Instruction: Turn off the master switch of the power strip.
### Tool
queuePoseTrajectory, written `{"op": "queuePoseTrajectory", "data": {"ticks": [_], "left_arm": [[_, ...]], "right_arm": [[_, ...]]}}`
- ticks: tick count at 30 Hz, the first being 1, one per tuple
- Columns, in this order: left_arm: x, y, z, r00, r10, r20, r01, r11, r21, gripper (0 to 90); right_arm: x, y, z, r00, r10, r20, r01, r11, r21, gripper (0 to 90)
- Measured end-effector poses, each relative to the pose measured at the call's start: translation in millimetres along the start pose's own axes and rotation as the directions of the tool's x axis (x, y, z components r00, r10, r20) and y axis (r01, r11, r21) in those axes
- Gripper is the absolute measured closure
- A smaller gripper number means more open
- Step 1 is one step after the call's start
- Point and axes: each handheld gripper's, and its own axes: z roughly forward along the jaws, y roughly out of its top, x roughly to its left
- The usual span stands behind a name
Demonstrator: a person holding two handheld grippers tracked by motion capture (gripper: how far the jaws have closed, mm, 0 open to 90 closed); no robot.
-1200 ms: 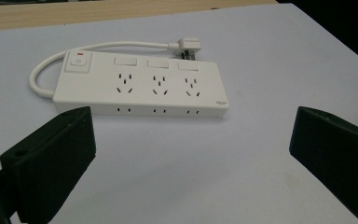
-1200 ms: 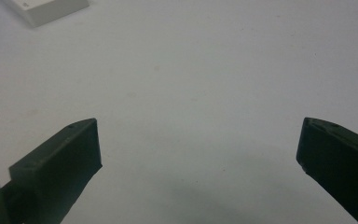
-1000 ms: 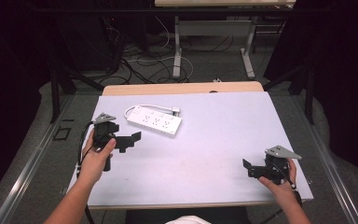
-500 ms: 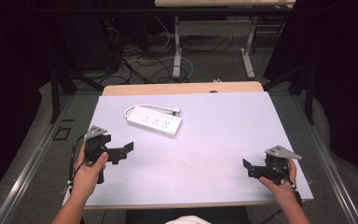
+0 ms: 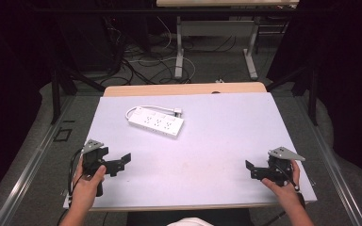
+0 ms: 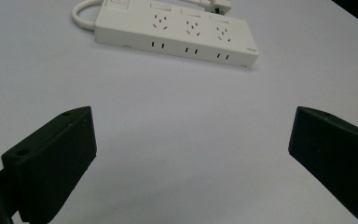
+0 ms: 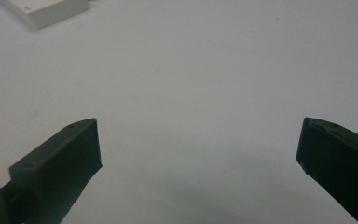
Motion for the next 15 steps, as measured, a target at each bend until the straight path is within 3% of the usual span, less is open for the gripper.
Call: {"op": "queuePoseTrajectory", "data": {"ticks": [4,5,15], "left_arm": [[3.4,-10.0,2.7,0.9999,-0.009,-0.006,0.009,1.0000,0.001,0.9],[5.2,-11.0,1.8,0.9999,-0.010,-0.003,0.010,0.9997,0.022,0.9],[25.6,-24.5,2.9,0.9968,-0.066,-0.045,0.066,0.9978,-0.011,1.0]], "right_arm": [[0.1,-0.2,0.0,1.0000,0.000,0.003,0.000,1.0000,0.005,0.0],[-0.1,-0.3,0.6,1.0000,-0.004,0.007,0.004,1.0000,0.001,0.0],[0.0,-0.4,0.4,1.0000,0.003,0.009,-0.003,1.0000,0.002,0.0]]}}
